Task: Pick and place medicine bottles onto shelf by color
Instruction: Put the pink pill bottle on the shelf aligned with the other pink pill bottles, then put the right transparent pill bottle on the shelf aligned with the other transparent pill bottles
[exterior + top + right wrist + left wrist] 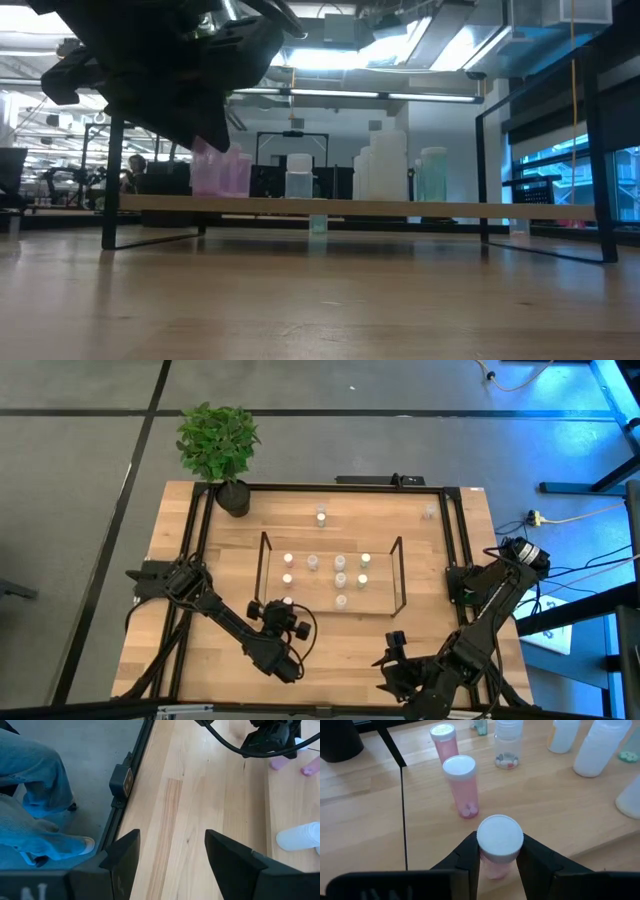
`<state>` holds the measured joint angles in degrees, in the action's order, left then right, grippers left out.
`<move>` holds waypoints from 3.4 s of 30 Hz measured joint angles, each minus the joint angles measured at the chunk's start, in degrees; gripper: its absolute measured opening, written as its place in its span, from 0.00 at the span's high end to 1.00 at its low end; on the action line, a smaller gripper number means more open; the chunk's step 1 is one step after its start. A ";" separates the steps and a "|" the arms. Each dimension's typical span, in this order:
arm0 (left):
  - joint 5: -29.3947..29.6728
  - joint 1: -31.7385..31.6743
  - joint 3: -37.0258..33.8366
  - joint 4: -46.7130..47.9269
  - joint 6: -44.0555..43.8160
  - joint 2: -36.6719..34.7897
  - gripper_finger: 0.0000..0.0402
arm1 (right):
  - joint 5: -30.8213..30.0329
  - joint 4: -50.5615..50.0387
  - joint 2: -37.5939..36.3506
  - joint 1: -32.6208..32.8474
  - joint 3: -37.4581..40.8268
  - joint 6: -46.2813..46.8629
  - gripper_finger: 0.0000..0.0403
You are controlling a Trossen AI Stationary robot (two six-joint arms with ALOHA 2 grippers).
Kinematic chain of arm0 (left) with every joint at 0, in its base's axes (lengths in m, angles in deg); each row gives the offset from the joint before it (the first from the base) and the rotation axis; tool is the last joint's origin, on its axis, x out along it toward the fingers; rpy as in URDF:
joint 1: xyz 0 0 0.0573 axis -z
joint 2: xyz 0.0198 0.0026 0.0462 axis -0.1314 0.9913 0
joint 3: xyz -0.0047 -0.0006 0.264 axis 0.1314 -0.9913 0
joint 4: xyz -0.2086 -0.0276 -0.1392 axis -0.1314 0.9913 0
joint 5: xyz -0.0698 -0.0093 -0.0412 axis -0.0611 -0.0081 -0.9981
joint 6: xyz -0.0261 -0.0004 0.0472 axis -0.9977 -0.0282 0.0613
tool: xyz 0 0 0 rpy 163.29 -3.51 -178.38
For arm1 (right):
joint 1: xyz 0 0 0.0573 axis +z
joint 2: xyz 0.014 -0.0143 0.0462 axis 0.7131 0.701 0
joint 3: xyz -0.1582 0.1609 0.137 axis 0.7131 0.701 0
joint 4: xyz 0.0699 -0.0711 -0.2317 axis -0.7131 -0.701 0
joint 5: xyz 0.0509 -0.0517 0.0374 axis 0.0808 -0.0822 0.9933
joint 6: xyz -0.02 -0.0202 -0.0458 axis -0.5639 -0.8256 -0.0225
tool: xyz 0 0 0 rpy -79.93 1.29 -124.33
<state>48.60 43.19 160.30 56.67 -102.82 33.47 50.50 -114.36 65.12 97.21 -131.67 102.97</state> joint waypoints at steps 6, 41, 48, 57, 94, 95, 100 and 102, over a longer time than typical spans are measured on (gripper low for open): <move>0.02 0.00 0.00 0.13 -0.03 0.00 0.68 | 0.00 0.02 0.00 0.00 0.00 0.00 0.44; 3.85 4.60 0.02 2.75 -1.59 -0.63 0.47 | -0.02 0.07 -0.01 0.01 -0.02 0.00 0.44; 7.13 6.76 2.54 9.36 -4.52 -0.66 0.47 | -0.02 0.09 -0.02 0.01 -0.02 0.00 0.44; 9.71 9.45 10.26 10.13 6.73 -2.40 0.47 | -0.02 0.41 -0.02 -0.01 -0.02 0.00 0.44; 1.66 18.74 26.67 10.09 38.05 -7.91 0.47 | -0.41 1.55 -0.03 -0.31 -0.02 -3.47 0.44; 2.10 18.73 26.67 10.09 38.05 -7.91 0.48 | -0.42 2.25 -0.04 -0.52 -0.02 -4.45 0.44; 2.34 18.73 26.67 10.09 38.55 -7.91 0.47 | -0.17 8.99 -0.04 -0.85 -0.02 -3.12 0.44; 2.40 18.70 26.67 10.09 39.48 -7.91 0.47 | -0.09 11.27 -0.02 -0.82 -0.02 -2.88 0.44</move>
<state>51.00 61.89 186.97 66.76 -63.34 25.56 50.41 -103.09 65.10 96.38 -131.70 100.09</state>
